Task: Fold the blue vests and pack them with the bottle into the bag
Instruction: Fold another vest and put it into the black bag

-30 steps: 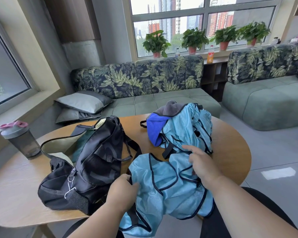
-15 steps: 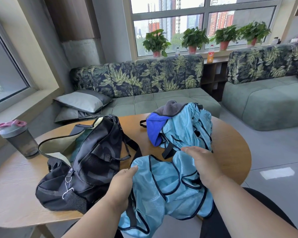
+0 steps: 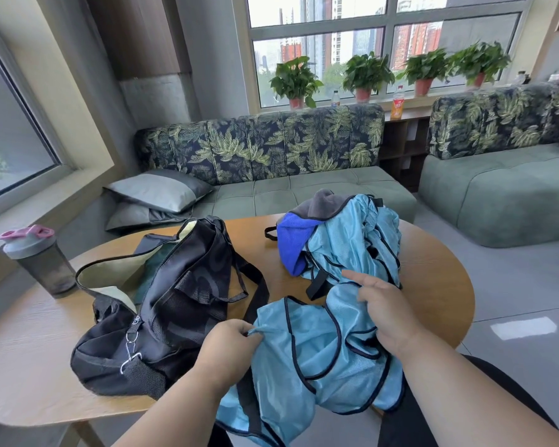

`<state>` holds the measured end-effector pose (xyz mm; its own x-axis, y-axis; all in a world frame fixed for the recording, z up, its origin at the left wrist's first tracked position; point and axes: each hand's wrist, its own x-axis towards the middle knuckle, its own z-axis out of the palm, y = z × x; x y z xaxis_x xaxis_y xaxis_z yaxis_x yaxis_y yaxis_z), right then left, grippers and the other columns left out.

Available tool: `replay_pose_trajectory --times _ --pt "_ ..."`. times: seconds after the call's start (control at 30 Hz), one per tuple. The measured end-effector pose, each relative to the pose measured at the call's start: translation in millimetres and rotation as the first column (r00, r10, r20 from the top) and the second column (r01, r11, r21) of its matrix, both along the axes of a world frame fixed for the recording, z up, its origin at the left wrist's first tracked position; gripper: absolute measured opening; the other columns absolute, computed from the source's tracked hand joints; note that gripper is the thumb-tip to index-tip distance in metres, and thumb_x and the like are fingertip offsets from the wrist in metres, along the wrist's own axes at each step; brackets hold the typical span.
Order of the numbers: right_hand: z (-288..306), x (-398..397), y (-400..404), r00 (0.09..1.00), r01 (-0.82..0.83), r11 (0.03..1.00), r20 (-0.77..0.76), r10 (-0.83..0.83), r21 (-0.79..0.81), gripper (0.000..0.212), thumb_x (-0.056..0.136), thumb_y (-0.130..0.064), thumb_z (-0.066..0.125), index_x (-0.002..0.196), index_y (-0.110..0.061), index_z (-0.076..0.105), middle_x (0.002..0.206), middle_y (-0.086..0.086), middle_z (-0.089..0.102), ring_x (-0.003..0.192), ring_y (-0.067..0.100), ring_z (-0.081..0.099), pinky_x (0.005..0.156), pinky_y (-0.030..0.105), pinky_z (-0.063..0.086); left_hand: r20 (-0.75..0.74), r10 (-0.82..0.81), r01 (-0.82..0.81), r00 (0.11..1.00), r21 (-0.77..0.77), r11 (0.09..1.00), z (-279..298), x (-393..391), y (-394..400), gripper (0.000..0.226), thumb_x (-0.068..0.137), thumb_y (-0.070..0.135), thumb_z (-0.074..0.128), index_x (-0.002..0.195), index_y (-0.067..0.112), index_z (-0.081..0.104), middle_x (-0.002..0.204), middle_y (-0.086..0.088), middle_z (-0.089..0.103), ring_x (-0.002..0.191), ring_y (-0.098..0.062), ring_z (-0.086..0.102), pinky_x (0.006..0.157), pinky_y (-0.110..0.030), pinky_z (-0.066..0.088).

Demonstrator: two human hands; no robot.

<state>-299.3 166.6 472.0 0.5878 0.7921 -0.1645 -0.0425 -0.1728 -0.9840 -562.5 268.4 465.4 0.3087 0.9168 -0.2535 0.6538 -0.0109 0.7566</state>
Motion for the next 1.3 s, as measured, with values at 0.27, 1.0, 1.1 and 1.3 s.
replay_pose_trajectory --times 0.27,1.0,1.1,1.3 --pt "18.0 -6.9 -1.5 0.941 0.097 0.967 -0.338 -0.012 0.238 0.038 0.106 -0.018 0.047 0.119 -0.03 0.08 0.132 0.005 0.073 0.126 0.024 0.066 0.114 0.049 0.048 0.365 0.015 -0.041 0.931 0.065 0.997 44.4 7.8 -7.7 0.024 0.096 0.031 0.068 0.078 0.016 0.066 0.073 0.0 0.057 0.065 -0.016 0.05 0.064 -0.035 0.041" --pt "97.4 -72.0 -41.2 0.979 -0.203 0.923 0.07 0.19 0.328 0.048 0.106 -0.011 0.042 0.127 -0.039 0.074 0.128 0.024 0.069 0.12 0.032 0.066 0.117 0.053 0.043 0.626 -0.268 0.199 0.733 0.181 0.963 108.5 17.3 -48.1 0.016 0.097 0.004 0.073 0.087 0.014 0.08 0.089 -0.013 0.08 0.078 -0.021 0.072 0.077 -0.042 0.062" --pt "100.5 -71.8 -45.8 0.976 -0.187 0.948 0.156 0.15 0.257 0.037 0.101 -0.019 0.054 0.117 -0.045 0.076 0.095 0.019 0.073 0.086 0.034 0.061 0.082 0.045 0.05 0.669 -0.273 0.184 0.691 0.201 0.962 113.9 15.1 -48.0 0.009 0.096 0.014 0.074 0.09 0.015 0.082 0.093 -0.014 0.08 0.082 -0.021 0.073 0.083 -0.047 0.062" --pt "103.6 -74.3 -52.2 0.968 -0.214 0.969 0.162 0.193 0.125 0.063 0.081 -0.068 0.072 0.101 -0.008 0.076 0.108 0.025 0.074 0.102 0.04 0.073 0.101 0.062 0.05 0.673 -0.344 0.245 0.655 0.242 0.939 118.1 10.5 -54.8 0.013 0.091 0.026 0.073 0.091 0.018 0.083 0.096 -0.013 0.081 0.087 -0.024 0.075 0.087 -0.05 0.063"
